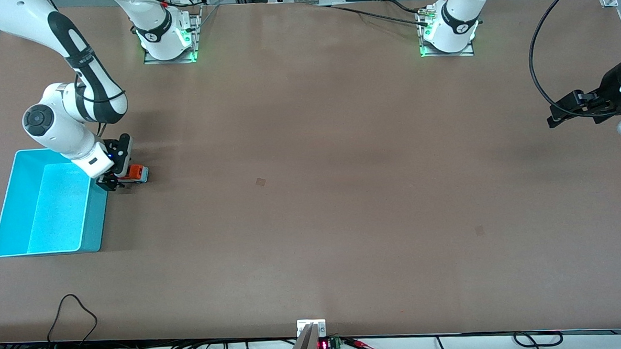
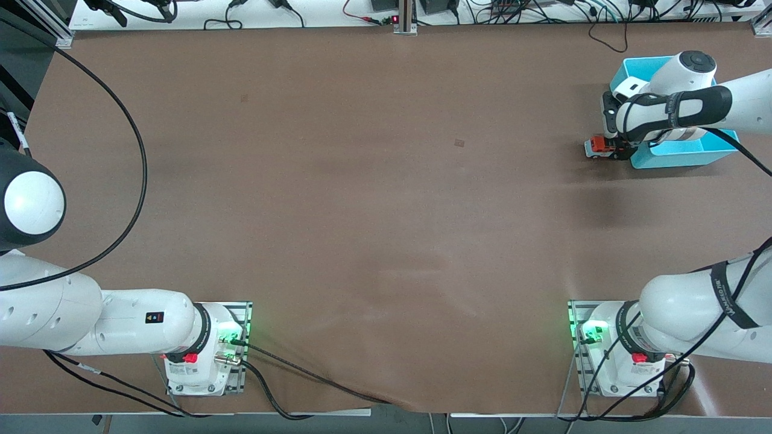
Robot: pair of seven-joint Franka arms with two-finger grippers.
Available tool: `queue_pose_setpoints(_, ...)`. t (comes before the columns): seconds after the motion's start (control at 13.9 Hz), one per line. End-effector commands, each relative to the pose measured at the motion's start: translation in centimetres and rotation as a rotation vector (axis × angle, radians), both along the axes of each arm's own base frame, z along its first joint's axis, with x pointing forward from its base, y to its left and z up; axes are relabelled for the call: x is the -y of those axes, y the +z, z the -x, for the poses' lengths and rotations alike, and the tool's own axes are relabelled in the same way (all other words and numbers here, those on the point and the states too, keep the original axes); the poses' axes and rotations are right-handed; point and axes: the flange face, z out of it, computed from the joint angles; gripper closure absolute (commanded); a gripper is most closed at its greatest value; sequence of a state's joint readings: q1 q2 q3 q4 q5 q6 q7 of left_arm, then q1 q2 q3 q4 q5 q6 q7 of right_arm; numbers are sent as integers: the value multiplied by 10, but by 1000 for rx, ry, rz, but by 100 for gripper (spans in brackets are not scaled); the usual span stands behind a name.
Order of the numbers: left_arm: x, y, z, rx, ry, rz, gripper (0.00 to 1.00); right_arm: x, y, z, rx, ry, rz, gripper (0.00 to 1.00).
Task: Wind up bus and store in blue box
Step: 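Lower the right gripper and grasp the orange bus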
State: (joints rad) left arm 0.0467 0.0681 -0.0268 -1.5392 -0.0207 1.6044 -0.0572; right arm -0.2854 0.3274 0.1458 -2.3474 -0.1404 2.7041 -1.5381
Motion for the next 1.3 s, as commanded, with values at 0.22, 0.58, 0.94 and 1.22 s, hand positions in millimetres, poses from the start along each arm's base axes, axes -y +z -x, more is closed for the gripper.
queue_pose_setpoints(0.22, -6, 5, 4, 0, -11, -1, 0, -3, -4, 0, 12, 5, -5, 93)
queue_pose_setpoints(0.58, -5, 6, 4, 5, -13, -5, 0, -49, 28, -15, 63, -146, -33, 100)
queue_pose_setpoints(0.94, -1, 5, 3, 3, -22, -11, 0, -75, 130, -50, 30, -490, -1, 100)
queue_pose_setpoints(1.22, 21, 1, 0, 27, -68, -36, 0, 41, 174, -70, 34, -841, -75, 100)
